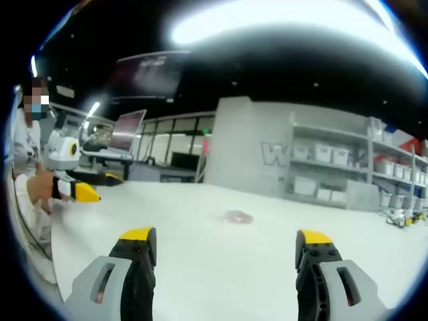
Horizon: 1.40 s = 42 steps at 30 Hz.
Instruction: Open the resealable bag by pulling the two sides of the seal apart until the entire bag opening is separated and visibly accessible.
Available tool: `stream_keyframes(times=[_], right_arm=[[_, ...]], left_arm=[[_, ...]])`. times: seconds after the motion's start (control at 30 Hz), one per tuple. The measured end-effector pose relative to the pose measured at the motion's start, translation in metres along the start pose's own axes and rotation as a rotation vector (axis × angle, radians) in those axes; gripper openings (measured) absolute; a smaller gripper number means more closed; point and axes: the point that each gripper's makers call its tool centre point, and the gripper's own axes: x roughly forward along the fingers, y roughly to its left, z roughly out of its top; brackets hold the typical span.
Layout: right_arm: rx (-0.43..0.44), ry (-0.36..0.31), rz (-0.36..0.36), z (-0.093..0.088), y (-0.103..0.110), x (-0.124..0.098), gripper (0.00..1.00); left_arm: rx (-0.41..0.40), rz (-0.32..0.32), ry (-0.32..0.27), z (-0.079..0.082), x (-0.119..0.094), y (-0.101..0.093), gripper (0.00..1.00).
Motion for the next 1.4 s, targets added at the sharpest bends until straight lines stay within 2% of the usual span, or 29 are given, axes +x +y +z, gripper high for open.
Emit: stream_keyframes(times=[0.2,0.4,0.77,1.4], right_arm=[[-0.015,0.021,0.011,-0.004,0.006,0.003,0.86],[-0.024,0.024,0.018,-0.005,0.005,0.004,0.86],[-0.032,0.029,0.043,-0.013,0.012,0.012,0.86],[-0.033,0.033,0.033,-0.016,0.007,0.009,0.85]], left_arm=[[-0.001,0.002,-0.016,0.003,-0.002,0.001,0.9],[0.008,-0.006,0.0,-0.001,0.001,-0.003,0.89],[0.007,0.01,0.001,-0.002,0.001,0.001,0.88],[0.016,0.015,0.015,-0.008,0.002,0.002,0.89]])
